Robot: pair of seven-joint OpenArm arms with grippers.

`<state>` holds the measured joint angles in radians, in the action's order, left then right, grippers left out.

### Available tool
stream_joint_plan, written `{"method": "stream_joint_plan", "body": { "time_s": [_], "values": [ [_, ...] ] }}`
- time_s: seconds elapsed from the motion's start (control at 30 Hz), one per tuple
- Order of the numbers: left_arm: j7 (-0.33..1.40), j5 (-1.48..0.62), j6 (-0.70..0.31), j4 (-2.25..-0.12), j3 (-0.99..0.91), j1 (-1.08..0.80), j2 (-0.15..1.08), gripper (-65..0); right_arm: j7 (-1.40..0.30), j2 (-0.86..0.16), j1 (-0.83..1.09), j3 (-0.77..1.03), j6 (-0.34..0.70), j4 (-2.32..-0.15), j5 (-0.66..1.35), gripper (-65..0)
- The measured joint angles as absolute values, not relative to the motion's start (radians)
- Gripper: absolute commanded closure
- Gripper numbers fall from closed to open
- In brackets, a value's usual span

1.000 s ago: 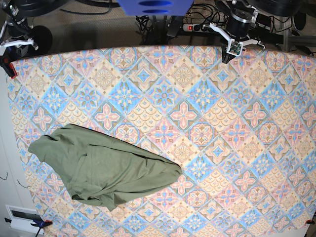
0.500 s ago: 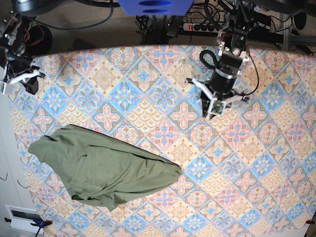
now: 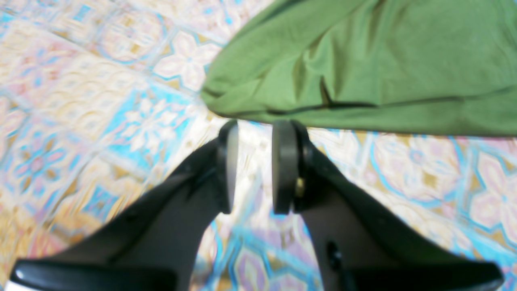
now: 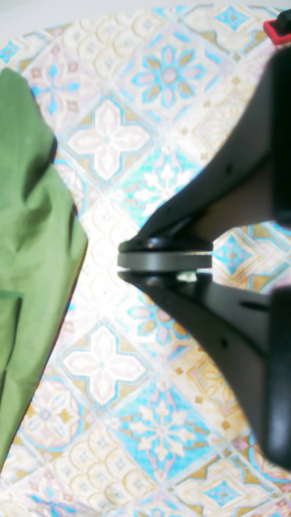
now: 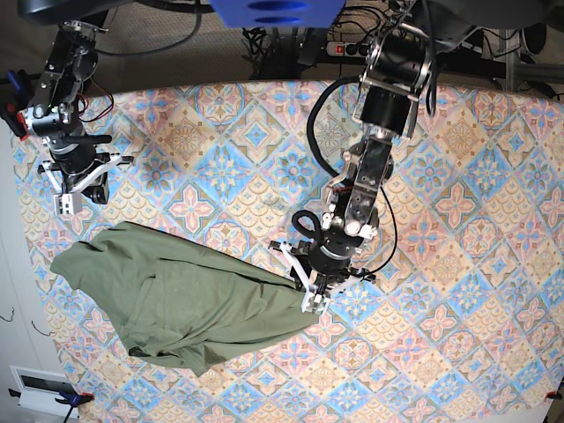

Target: Layout the t-shirt on the table in an organized manner, then fold the t-shirt properly

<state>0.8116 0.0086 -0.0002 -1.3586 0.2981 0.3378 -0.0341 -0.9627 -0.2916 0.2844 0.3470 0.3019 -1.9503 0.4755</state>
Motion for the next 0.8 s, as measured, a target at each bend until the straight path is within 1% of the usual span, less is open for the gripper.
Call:
{"method": "stream_joint_plan", "body": {
  "time_s": [0.07, 0.13, 0.2, 0.3, 0.37, 0.47, 0.53, 0.6, 0.73, 0.8],
  "values": [
    [0.793, 0.01, 0.003, -1.23, 0.321, 0.412, -0.053, -15.2, -0.963, -0.269, 0.278, 0.347, 0.292, -1.95, 0.472, 0.0],
    [0.719, 0.007, 0.006, -1.088, 0.351, 0.47, -0.066, -15.4, -0.963, -0.253, 0.281, 0.342, 0.296, -1.95, 0.476, 0.0],
    [0.684, 0.009, 0.004, -0.969, 0.374, 0.515, -0.079, -17.0, -0.962, -0.251, 0.286, 0.341, 0.303, -1.95, 0.479, 0.0],
    [0.641, 0.013, 0.004, -0.822, 0.382, 0.556, -0.101, -24.2, -0.961, -0.256, 0.283, 0.343, 0.293, -1.949, 0.472, 0.0],
    [0.614, 0.011, 0.003, -0.772, 0.387, 0.569, -0.111, -28.7, -0.963, -0.256, 0.286, 0.343, 0.295, -1.949, 0.475, 0.0],
    [0.583, 0.007, 0.004, -0.738, 0.387, 0.586, -0.119, -32.1, -0.962, -0.252, 0.285, 0.343, 0.295, -1.949, 0.475, 0.0],
    [0.547, 0.012, 0.004, -0.715, 0.387, 0.593, -0.12, -32.4, -0.962, -0.25, 0.285, 0.343, 0.295, -1.949, 0.475, 0.0],
    [0.517, 0.011, 0.003, -0.656, 0.387, 0.611, -0.122, -32.5, -0.963, -0.238, 0.286, 0.343, 0.295, -1.949, 0.474, 0.0],
    [0.401, 0.005, 0.002, -0.521, 0.387, 0.642, -0.127, -32.4, -0.962, -0.233, 0.285, 0.341, 0.295, -1.949, 0.476, 0.0],
    [0.383, 0.006, 0.002, -0.483, 0.387, 0.661, -0.128, -32.3, -0.962, -0.233, 0.286, 0.341, 0.295, -1.949, 0.475, 0.0]
  ]
}}
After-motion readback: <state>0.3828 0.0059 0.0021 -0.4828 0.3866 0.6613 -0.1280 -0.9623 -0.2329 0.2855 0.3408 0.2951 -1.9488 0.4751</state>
